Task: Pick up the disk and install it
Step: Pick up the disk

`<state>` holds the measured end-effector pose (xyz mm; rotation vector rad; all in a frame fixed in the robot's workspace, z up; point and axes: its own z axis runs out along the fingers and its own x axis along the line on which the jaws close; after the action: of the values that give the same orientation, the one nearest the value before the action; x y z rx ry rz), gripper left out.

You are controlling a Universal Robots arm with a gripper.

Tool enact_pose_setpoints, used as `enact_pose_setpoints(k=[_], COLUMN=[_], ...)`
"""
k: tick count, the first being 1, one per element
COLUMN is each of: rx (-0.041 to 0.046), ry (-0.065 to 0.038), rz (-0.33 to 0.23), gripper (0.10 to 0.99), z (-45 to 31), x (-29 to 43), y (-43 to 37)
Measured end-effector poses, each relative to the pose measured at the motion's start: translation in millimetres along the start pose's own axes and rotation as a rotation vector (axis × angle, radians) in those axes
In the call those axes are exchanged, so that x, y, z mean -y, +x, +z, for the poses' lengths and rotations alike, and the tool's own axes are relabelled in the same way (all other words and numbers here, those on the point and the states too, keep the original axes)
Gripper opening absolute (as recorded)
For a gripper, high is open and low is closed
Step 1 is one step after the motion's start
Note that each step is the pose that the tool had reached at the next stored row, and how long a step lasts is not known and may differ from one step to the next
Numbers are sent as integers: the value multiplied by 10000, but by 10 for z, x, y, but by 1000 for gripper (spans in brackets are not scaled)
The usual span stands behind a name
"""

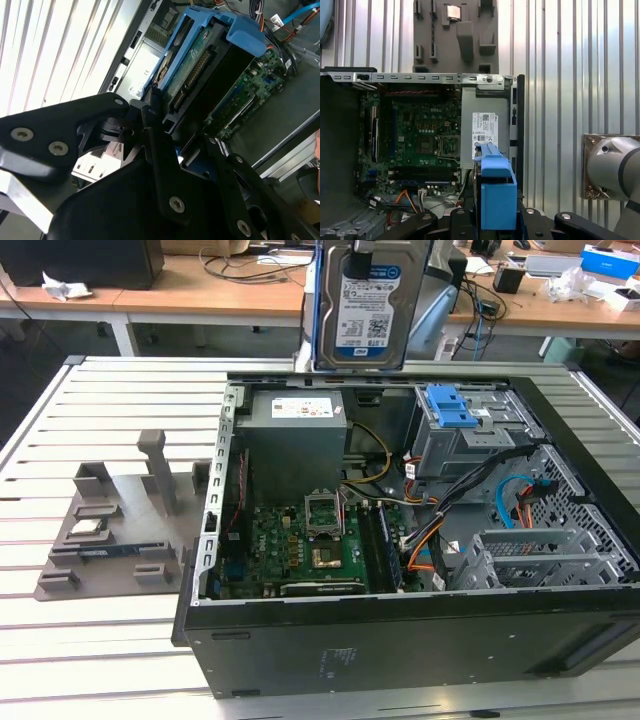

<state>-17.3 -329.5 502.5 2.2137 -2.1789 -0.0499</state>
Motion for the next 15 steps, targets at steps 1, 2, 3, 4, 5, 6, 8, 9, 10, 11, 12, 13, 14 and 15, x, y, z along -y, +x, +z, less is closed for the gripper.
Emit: enact_pose_setpoints(k=[1,2,3,4,5,6,8,9,10,11,12,13,14,15], rx=[-1,-1,0,0,0,0,-2,-2,0,-2,-1,-1,-1,-1], ry=[0,0,0,0,0,0,-2,-1,-1,-1,-1,-1,-2,-2], rz=[1,1,1,0,-1,1,0,0,1,2,0,1,1,0], gripper=[365,365,365,365,365,365,365,365,365,365,365,365,365,365], z=[-2,-3,-4,-4,-5,-7,-10,-11,-11,-13,-14,-16,-18,-19], x=[30,50,77,98,120,148,197,227,245,265,303,335,370,410], y=[0,1,1,2,2,2,2,3,4,4,5,5,6,6])
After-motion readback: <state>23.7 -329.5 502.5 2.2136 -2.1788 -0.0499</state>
